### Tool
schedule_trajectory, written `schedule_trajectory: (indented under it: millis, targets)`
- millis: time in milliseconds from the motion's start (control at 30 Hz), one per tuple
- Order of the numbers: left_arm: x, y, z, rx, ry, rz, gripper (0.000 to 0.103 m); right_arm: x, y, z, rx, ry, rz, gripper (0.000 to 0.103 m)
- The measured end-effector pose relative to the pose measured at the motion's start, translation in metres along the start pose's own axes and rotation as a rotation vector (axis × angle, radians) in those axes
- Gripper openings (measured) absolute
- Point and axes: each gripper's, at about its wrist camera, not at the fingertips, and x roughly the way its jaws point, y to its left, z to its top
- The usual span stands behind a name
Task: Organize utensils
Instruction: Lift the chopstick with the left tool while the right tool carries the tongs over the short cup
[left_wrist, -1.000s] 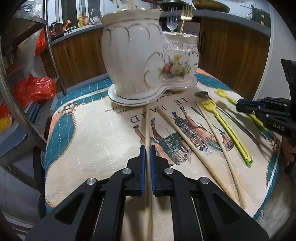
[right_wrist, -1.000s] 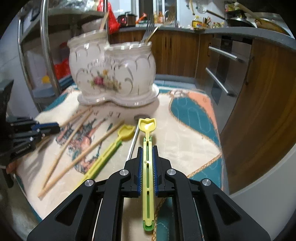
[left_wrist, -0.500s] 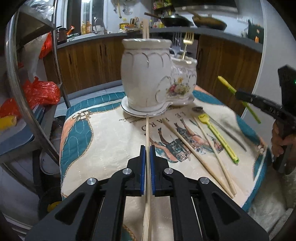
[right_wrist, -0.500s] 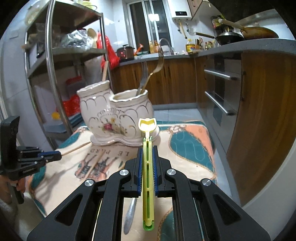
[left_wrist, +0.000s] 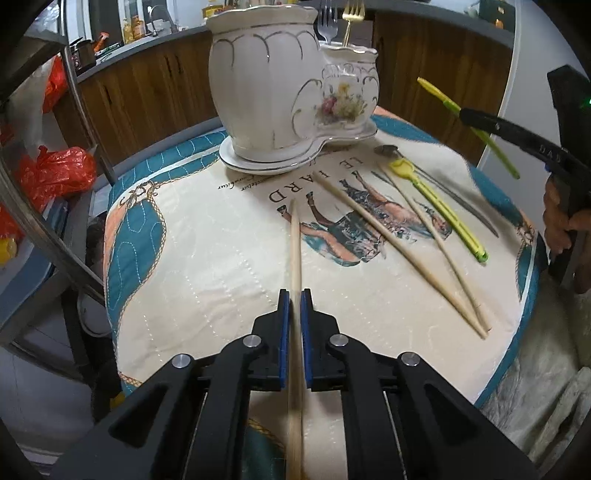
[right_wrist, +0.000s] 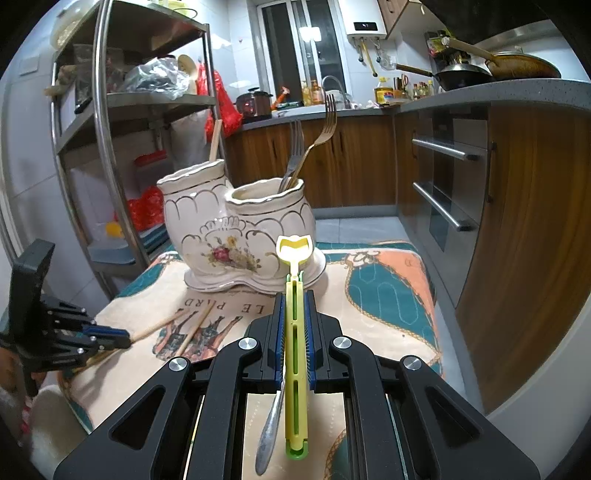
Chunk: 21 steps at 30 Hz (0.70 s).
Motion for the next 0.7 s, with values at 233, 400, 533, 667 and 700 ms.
schedule_trajectory:
  millis: [233, 400, 533, 667, 700]
  targets:
    - [-0.01, -0.007, 0.0, 0.063, -0.053, 0.009, 0.006, -0.016, 0.004, 0.006, 0.012, -0.069, 0.027, 0.01]
    - [-0.043, -0.004, 0.002, 0.052, -0.271, -0.06, 0.006, -0.028, -0.001, 0.016, 0.055, -0.143, 0.041, 0.01]
    - [-0.064, -0.002, 0.013, 0.026, -0.419, -0.093, 0.006, -0.026, -0.003, 0.03, 0.083, -0.175, 0.066, 0.01]
    - [-0.079, 0.006, 0.028, -0.014, -0.538, -0.112, 0.006, -0.019, -0.003, 0.045, 0.108, -0.19, 0.107, 0.01]
    - [-0.082, 0.008, 0.034, -0.023, -0.574, -0.111, 0.006, -0.015, -0.003, 0.051, 0.108, -0.195, 0.116, 0.01]
